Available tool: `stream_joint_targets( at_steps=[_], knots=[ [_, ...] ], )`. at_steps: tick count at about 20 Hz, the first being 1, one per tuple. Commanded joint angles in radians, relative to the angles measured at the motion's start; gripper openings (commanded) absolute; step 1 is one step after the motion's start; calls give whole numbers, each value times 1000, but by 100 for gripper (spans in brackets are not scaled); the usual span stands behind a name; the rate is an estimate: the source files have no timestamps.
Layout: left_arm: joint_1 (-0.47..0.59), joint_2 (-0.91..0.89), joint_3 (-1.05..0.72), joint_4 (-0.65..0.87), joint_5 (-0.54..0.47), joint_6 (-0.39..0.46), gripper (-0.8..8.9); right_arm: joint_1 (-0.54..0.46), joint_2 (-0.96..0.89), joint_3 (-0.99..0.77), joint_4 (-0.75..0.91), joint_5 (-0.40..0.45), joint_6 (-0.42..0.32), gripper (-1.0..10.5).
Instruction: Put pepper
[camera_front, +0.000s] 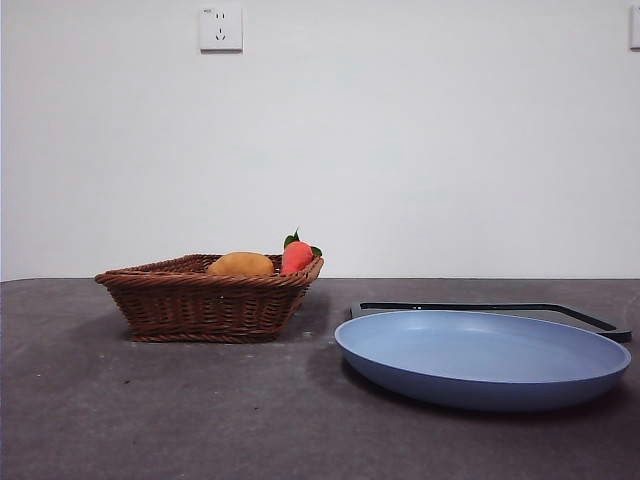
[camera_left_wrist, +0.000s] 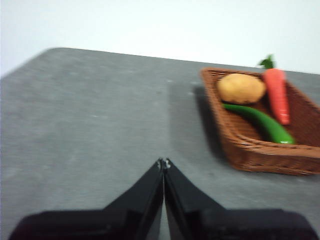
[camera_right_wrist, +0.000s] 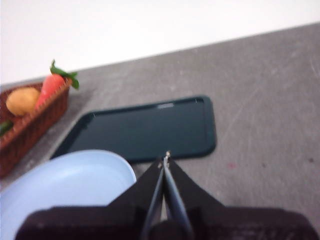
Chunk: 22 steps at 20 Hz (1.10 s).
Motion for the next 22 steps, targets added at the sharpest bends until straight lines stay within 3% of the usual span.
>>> stream_joint_targets(
  at_steps=[1, 4, 7, 12, 22],
  knots=[
    [3, -5, -10, 10, 53, -34, 8, 2, -3, -3, 23, 0, 32, 11],
    [3, -5, -10, 10, 97, -73, 8, 2, -3, -3, 32, -3, 100, 11],
    [3, -5, -9, 14, 135, -152, 7, 2, -3, -3, 52, -4, 120, 10],
    [3, -5, 9, 35, 224, -313, 6, 2, -3, 29, 65, -40, 252, 6],
    [3, 68, 211, -62, 304, -341, 6, 2, 110, 237, 17, -87, 251, 5]
  ],
)
